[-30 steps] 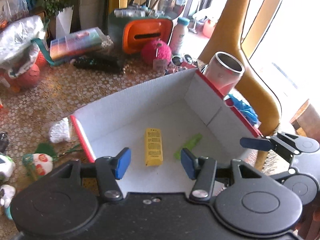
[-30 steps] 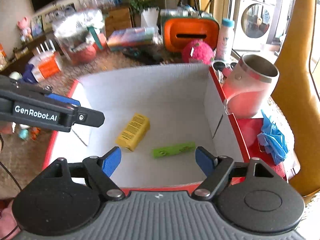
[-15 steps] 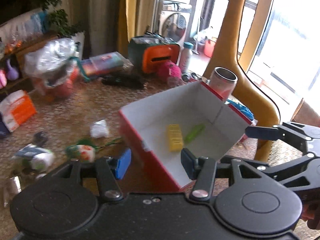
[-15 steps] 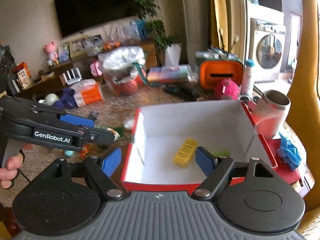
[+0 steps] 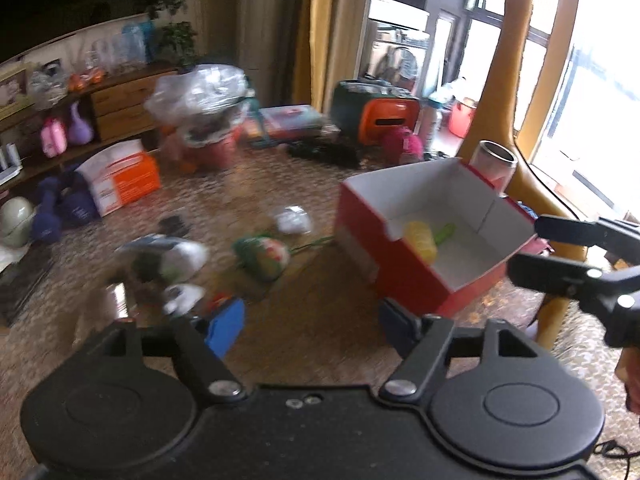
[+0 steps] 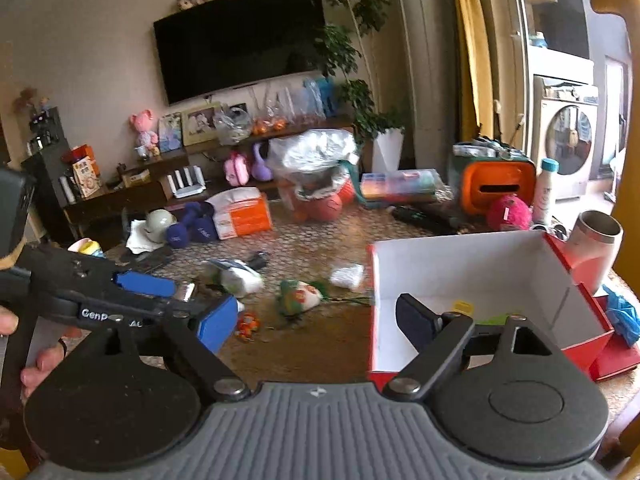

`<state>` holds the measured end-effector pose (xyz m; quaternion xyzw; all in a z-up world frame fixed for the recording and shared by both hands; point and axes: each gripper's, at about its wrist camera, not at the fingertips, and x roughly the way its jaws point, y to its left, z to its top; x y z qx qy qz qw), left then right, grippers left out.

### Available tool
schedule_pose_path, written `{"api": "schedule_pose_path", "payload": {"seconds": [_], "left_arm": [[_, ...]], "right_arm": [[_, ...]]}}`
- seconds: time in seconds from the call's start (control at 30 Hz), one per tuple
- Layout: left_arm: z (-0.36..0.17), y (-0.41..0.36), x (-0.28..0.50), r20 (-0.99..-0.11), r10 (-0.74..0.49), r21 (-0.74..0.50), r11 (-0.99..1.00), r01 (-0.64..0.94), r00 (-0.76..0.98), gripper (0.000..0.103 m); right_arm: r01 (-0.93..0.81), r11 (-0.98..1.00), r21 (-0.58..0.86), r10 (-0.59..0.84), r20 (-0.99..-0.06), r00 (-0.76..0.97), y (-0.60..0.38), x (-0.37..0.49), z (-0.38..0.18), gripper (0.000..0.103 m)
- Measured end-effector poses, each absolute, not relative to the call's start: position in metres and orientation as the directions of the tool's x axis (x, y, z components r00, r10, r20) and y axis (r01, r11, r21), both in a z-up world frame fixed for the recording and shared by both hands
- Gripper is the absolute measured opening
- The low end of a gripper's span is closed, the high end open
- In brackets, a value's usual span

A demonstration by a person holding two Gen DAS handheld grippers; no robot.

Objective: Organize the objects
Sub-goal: 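Withdraw both tools from the shoebox back toward the table items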

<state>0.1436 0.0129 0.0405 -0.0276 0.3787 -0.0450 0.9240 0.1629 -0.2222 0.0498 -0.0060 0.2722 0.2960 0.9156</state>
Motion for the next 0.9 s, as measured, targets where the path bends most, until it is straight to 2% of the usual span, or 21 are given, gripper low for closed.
{"api": "schedule_pose_path", "payload": {"seconds": [0.27, 0.63, 0.9], "left_arm": [[0.03, 0.058, 0.106, -0.676, -0.022, -0.063, 0.998, -0.028, 0.737, 0.101], [0.007, 0.111, 0.096, -0.665, 0.031, -0.093, 0.988, -0.123, 0.746, 0.102], [-0.017, 0.152, 0.128, -0.669, 0.089, -0.101, 0.973, -0.209, 0.738, 0.102]], "right_arm": [[-0.584, 0.801, 0.133, 0.562, -0.504, 0.656, -0.19, 0.143, 0.036, 0.094], [-0.605, 0.786, 0.128, 0.568, -0.536, 0.625, -0.156, 0.149, 0.014, 0.096], [-0.596, 0.796, 0.106, 0.54, -0.568, 0.621, -0.126, 0.179, -0.006, 0.096]]}}
